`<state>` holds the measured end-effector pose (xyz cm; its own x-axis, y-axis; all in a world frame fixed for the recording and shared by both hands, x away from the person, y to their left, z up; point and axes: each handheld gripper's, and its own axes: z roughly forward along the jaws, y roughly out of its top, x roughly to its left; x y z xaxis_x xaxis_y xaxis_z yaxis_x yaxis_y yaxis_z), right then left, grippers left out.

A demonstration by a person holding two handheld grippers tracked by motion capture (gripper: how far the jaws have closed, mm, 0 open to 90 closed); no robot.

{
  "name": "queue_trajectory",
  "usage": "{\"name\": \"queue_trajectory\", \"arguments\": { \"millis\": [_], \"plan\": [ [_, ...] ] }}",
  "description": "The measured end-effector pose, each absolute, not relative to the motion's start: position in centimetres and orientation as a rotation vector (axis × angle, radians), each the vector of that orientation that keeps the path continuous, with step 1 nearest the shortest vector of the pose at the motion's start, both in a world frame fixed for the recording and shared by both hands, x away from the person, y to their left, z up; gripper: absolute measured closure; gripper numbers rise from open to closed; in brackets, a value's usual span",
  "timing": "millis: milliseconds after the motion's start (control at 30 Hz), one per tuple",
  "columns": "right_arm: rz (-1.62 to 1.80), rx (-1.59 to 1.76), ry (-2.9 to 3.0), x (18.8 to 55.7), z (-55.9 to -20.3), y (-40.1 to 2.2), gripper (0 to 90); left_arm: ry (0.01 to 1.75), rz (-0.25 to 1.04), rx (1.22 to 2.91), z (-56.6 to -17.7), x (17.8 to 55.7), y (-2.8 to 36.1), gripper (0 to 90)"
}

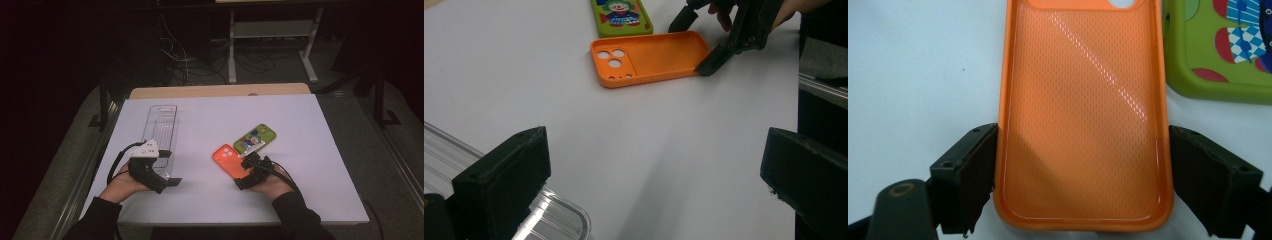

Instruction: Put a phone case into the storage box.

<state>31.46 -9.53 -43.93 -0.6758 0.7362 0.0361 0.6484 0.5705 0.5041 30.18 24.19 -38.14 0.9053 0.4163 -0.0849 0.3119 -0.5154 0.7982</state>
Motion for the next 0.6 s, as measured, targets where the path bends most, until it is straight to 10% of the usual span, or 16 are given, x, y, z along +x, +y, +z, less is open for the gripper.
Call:
{"name": "queue_trajectory", "arguments": {
  "millis": [600],
  "plan": [
    [0.84, 1.057, 2.691, 32.0, -40.9, -12.0, 15.4, 0.464, 0.154, 2.167, -36.7, 30.8, 23.4, 0.0]
  ]
}}
